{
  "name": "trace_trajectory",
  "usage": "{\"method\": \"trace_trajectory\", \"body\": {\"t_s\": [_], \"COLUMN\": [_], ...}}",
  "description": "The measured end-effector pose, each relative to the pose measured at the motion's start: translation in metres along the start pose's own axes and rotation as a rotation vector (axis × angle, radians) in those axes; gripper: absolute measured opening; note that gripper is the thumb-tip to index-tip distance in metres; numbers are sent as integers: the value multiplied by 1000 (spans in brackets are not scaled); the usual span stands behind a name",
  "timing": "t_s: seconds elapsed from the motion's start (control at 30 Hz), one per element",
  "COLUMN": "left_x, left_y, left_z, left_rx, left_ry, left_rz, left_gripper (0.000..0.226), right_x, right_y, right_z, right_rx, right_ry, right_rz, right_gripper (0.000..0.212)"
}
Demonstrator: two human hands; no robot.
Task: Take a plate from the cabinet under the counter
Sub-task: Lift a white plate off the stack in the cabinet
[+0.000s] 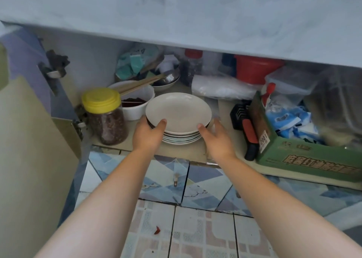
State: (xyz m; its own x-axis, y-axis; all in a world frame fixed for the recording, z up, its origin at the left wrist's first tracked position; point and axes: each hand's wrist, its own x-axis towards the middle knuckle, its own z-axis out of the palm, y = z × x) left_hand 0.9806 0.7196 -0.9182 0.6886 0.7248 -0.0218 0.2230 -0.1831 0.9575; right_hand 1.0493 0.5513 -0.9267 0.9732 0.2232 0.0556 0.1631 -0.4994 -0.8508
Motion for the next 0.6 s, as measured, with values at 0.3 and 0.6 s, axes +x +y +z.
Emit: {"method": "trace_trajectory", "body": {"t_s": [0.3,0.6], "left_x": [15,16], "left_y": [-15,-16], "left_z": [8,7], "left_rx": [-9,17], "left_ry": [-25,-59], "left_rz": [35,33], "left_gripper": [44,52], "right_x": [5,3], "right_y": [4,0], "right_z": [16,23], "right_rx": [117,64], "right_ry": [2,41], "right_rz": [5,6], "right_gripper": [49,53]}}
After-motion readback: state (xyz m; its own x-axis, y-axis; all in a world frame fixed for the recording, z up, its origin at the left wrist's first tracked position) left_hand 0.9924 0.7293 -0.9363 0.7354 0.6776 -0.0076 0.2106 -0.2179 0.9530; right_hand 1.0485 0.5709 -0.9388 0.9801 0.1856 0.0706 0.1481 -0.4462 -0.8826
